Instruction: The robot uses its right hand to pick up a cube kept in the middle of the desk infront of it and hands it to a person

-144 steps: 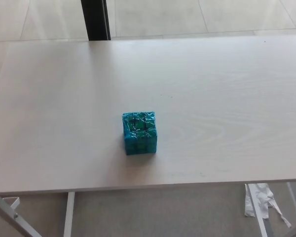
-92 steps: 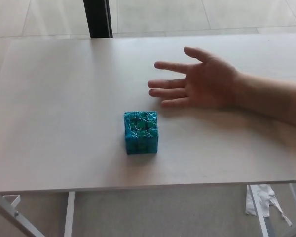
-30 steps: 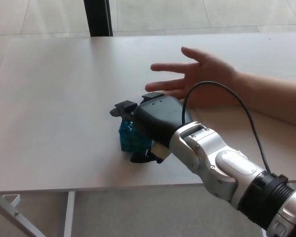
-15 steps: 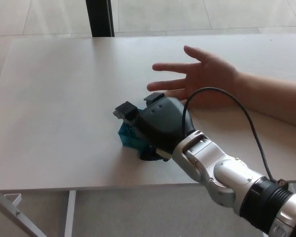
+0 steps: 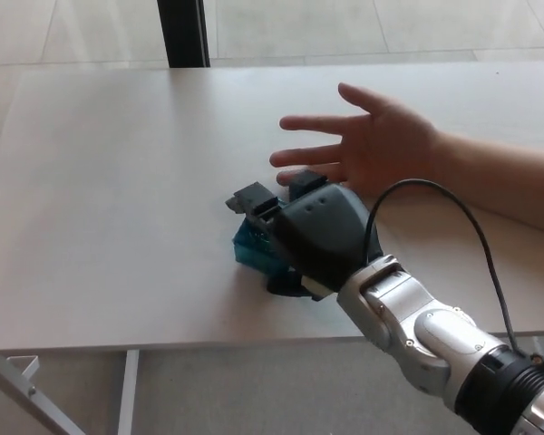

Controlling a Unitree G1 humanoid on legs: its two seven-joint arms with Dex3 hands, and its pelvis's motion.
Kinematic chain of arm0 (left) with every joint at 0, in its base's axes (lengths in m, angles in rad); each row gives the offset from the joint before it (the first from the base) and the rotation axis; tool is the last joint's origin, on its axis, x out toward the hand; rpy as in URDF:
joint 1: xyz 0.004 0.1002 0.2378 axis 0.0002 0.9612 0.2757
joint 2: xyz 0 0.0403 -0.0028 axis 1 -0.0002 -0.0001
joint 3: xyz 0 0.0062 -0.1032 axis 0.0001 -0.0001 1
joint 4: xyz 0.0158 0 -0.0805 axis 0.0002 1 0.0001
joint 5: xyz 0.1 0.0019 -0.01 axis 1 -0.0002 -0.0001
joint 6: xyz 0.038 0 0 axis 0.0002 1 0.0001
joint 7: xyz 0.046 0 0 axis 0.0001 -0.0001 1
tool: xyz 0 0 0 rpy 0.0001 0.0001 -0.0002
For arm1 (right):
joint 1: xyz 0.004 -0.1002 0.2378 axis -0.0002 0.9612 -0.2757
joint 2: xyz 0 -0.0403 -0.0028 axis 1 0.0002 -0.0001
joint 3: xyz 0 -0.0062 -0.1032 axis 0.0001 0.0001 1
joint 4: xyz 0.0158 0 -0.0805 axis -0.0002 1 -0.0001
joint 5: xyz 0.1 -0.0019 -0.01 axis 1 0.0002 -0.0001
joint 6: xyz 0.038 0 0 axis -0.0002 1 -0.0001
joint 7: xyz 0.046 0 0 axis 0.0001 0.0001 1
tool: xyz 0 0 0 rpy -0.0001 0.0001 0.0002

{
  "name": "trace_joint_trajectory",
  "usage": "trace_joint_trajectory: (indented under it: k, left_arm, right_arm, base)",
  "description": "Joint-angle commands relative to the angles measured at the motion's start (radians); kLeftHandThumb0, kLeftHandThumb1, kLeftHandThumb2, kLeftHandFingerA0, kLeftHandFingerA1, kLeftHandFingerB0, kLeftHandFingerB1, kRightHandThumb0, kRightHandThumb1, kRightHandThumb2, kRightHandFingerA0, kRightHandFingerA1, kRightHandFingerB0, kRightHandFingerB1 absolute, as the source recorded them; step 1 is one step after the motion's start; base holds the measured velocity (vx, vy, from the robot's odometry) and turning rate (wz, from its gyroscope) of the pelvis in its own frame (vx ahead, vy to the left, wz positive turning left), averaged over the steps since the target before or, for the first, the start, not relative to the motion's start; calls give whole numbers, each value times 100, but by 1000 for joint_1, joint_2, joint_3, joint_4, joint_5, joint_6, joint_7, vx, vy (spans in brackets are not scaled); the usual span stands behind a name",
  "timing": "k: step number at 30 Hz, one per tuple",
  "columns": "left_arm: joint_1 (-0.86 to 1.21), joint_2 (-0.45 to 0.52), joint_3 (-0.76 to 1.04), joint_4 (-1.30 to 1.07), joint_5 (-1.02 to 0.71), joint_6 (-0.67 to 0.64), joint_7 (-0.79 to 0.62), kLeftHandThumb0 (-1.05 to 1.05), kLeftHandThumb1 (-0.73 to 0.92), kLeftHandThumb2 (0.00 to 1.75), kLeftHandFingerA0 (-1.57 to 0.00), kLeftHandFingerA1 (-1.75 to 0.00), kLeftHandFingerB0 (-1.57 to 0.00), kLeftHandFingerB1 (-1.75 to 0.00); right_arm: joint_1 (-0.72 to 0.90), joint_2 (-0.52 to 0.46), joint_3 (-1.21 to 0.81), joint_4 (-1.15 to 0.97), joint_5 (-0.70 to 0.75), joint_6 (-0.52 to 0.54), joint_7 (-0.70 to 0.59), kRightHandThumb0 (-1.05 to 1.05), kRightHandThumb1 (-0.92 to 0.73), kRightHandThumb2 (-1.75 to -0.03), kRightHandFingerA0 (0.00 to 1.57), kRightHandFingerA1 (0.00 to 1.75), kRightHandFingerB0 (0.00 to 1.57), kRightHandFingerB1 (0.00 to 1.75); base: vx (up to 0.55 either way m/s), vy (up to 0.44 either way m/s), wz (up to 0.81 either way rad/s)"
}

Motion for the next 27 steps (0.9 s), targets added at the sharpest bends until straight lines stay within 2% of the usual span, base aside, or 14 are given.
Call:
trace_joint_trajectory:
  k: [1, 3, 4, 5, 9, 12, 13, 15, 18, 19, 20, 22, 26, 27]
  left_arm:
    - [6, 11, 2, 10, 5, -12, 15, -50, 70, 61, -58, -54, -54, -43]
    - [8, 11, 8, 11, 0, -11, 11, -50, 70, 60, -59, -57, -55, -44]
    - [10, 10, 12, 12, -4, -12, 11, -50, 70, 61, -59, -57, -56, -44]
    - [11, 10, 14, 12, -5, -9, 11, -51, 69, 61, -60, -58, -55, -44]
    - [11, 9, 13, 19, 2, 2, 20, -51, 70, 61, -64, -58, -56, -43]
    - [18, 11, 11, 21, 5, -1, 25, -50, 71, 61, -66, -61, -58, -44]
    - [25, 13, 10, 21, 6, -8, 22, -52, 70, 61, -62, -57, -57, -43]
    - [32, 14, 10, 20, 6, -13, 20, -53, 70, 61, -60, -55, -55, -42]
    - [37, 18, 12, 18, 2, -13, 8, -50, 69, 61, -57, -52, -51, -41]
    - [37, 20, 5, 16, 10, -14, 18, -51, 70, 60, -59, -54, -53, -42]
    - [37, 20, 4, 16, 12, -14, 19, -51, 70, 61, -60, -54, -53, -42]
    - [47, 22, 6, 16, 9, -14, 15, -50, 70, 61, -60, -56, -56, -43]
    - [44, 12, 9, 23, 8, -7, 23, -50, 70, 61, -61, -56, -56, -43]
    - [44, 10, 10, 23, 7, -11, 20, -50, 69, 61, -61, -54, -56, -43]
  right_arm:
    - [-9, -35, -66, -34, 33, -84, -29, -22, -54, -86, 117, 164, 79, 128]
    - [-20, -32, -86, -35, 39, -100, -15, -31, -56, -72, 91, 175, 80, 118]
    - [-35, -36, -104, -47, 49, -102, 13, -38, -44, -92, 115, 131, 84, 100]
    - [-53, -42, -117, -52, 42, -101, 10, -31, -58, -68, 86, 175, 77, 130]
    - [-113, -53, -173, -61, 47, -104, 3, -32, -59, -63, 86, 175, 81, 129]
    - [-158, -79, -247, -84, 92, -112, 66, -31, -63, -62, 90, 175, 83, 109]
    - [-173, -93, -270, -81, 98, -116, 71, -37, -40, -87, 127, 140, 83, 80]
    - [-177, -100, -285, -79, 94, -119, 75, -37, -39, -86, 128, 140, 84, 79]
    - [-204, -144, -306, -24, 86, -145, 65, -36, -58, -57, 96, 175, 90, 93]
    - [-218, -152, -306, 2, 80, -148, 58, -38, -45, -92, 124, 134, 89, 95]
    - [-221, -160, -306, 11, 78, -151, 58, -31, -58, -64, 94, 175, 80, 142]
    - [-225, -175, -295, 32, 61, -155, 53, -30, -62, -65, 90, 175, 84, 140]
    - [-234, -201, -264, 55, 30, -147, 69, -31, -59, -58, 91, 175, 92, 91]
    - [-239, -210, -246, 83, 11, -163, 38, -31, -58, -60, 93, 175, 88, 116]
  base:
    - [0, 0, 0]
    - [0, 0, 0]
    - [0, 0, 0]
    - [0, 0, 0]
    - [0, 0, 0]
    - [0, 0, 0]
    - [0, 0, 0]
    - [0, 0, 0]
    - [0, 0, 0]
    - [0, 0, 0]
    - [0, 0, 0]
    - [0, 0, 0]
    - [0, 0, 0]
    - [0, 0, 0]
